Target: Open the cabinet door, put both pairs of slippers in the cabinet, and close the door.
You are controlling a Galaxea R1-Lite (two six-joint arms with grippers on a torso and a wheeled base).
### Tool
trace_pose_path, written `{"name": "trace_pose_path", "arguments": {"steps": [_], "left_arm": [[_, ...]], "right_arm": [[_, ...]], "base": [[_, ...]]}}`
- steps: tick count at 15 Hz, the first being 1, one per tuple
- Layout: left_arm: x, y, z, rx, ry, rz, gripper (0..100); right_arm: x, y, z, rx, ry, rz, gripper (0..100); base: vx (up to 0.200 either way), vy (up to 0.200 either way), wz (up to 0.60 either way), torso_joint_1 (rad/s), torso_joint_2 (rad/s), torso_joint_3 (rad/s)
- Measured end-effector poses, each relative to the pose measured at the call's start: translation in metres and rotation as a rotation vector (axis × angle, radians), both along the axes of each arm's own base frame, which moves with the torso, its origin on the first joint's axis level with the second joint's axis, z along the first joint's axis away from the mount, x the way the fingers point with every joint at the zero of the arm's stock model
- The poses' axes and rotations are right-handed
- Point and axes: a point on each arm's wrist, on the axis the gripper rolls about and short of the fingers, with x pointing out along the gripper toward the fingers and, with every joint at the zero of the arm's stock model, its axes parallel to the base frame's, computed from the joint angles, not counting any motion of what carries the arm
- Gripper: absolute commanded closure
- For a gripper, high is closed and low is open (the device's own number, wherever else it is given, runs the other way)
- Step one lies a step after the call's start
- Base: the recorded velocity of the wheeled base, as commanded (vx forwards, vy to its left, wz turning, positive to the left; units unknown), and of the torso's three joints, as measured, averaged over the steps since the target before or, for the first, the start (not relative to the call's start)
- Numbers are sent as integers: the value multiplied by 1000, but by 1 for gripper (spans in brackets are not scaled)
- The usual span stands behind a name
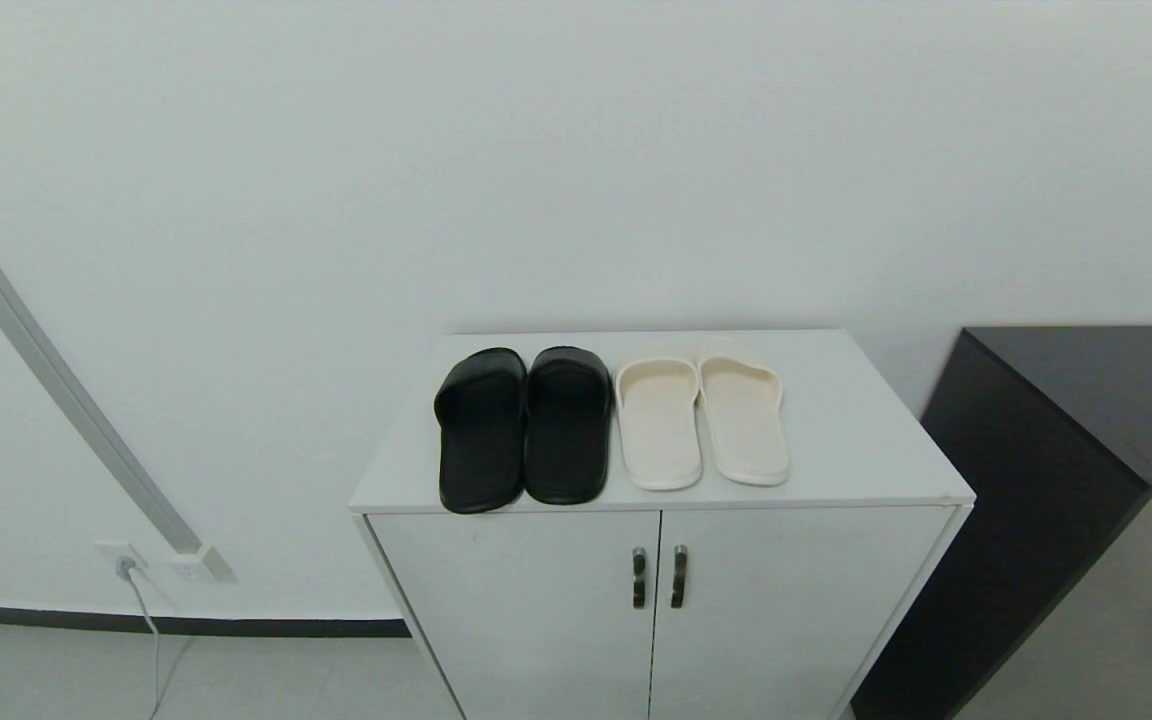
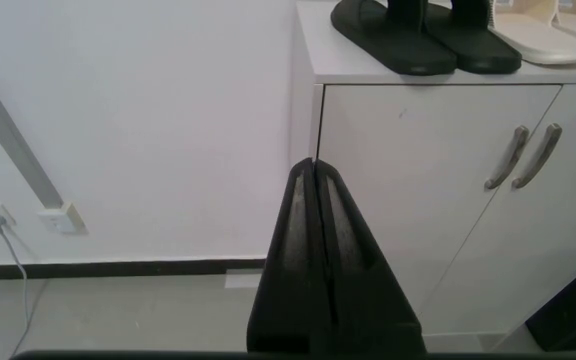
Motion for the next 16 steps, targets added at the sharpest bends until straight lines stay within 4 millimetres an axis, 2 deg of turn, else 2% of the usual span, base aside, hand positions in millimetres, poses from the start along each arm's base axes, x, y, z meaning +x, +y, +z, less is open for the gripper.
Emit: {"name": "trace_pose_path", "arguments": {"steps": [6, 9, 12, 16], "left_arm": [[0, 0, 0, 2, 0, -2, 100], [0, 0, 0, 4, 0, -2, 100], [0, 0, 0, 4, 1, -3, 100], [0, 0, 0, 4, 1, -3, 100]], "right_arm": [[67, 4, 19, 23, 219, 181, 0], [104, 13, 42, 39, 259, 265, 0], [137, 37, 62, 62, 310, 318, 0], [183, 86, 80, 96, 327, 314, 0]], "base": [[0, 0, 0, 0, 0, 0], [0, 0, 0, 0, 0, 0], [0, 0, 0, 0, 0, 0], [0, 0, 0, 0, 0, 0]]}}
